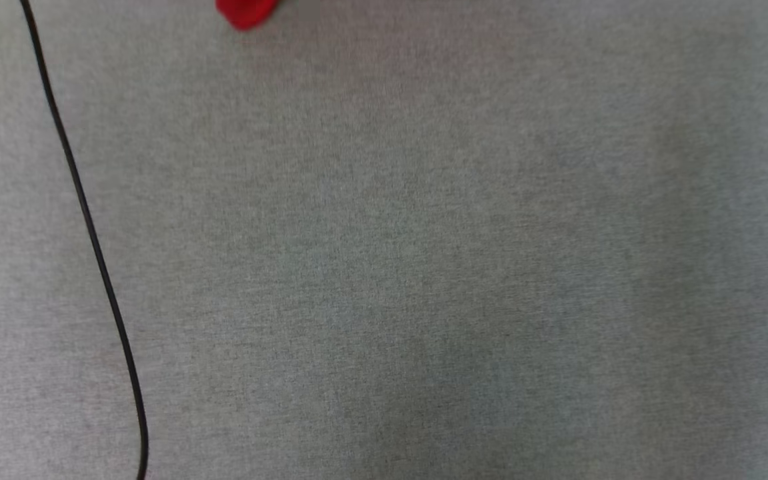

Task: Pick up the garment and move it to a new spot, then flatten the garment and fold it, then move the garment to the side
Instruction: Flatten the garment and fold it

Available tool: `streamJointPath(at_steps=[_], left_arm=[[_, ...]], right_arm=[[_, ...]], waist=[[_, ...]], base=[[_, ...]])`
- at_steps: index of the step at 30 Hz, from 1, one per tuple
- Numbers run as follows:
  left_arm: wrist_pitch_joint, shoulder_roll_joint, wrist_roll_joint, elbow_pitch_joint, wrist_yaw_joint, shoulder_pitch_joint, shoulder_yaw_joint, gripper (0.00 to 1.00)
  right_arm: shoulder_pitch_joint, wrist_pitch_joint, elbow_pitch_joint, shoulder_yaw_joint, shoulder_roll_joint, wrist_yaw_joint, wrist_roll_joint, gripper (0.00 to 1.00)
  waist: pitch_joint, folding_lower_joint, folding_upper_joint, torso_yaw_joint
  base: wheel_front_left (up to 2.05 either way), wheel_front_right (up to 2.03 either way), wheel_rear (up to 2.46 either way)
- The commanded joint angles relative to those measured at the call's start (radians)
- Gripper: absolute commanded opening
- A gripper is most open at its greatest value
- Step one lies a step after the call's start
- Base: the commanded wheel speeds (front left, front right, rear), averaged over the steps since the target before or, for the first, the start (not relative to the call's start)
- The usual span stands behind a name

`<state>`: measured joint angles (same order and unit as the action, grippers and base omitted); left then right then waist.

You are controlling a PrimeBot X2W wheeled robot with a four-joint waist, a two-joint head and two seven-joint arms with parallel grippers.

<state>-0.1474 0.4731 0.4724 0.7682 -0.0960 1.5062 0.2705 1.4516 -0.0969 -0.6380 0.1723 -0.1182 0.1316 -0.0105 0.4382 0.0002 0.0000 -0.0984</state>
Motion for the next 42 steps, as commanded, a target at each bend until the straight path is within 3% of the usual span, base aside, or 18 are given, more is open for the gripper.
streamJointPath(at_steps=[1,10,20,30,35,42], left_arm=[[-0.018,0.007,-0.001,0.012,-0.003,0.024,0.000,0.00],[-0.059,-0.024,0.042,0.144,-0.027,0.011,0.021,0.00],[-0.085,-0.085,0.186,0.246,-0.035,-0.171,0.050,0.00],[-0.118,-0.054,0.336,0.080,-0.034,-0.572,0.112,0.00],[-0.119,-0.047,0.305,-0.060,-0.034,-0.773,0.056,0.00],[-0.119,-0.089,0.237,-0.199,-0.029,-1.033,-0.055,0.00]], right_arm=[[0.032,0.018,-0.016,-0.002,0.005,-0.002,0.007,0.00],[0.085,0.106,-0.174,-0.037,0.027,-0.002,-0.007,0.00],[-0.084,0.212,-0.363,-0.091,0.040,-0.002,-0.072,0.00],[-0.398,0.304,-0.409,-0.203,0.019,-0.001,-0.217,0.00],[-0.559,0.327,-0.356,-0.262,-0.016,-0.001,-0.296,0.00],[-0.807,0.331,-0.212,-0.315,-0.047,-0.001,-0.398,0.00]], waist=[[0.041,-0.0002,0.0000,0.007],[0.135,-0.0002,0.0000,0.019],[0.117,-0.0002,0.0000,0.030],[0.002,-0.0002,0.0000,0.048],[-0.073,-0.0002,0.0000,0.065],[-0.187,-0.0002,0.0000,0.071]], base=[[0.00,0.00,0.00],[0.00,0.00,0.00],[0.00,0.00,0.00],[0.00,0.00,0.00],[0.00,0.00,0.00],[0.00,0.00,0.00]])
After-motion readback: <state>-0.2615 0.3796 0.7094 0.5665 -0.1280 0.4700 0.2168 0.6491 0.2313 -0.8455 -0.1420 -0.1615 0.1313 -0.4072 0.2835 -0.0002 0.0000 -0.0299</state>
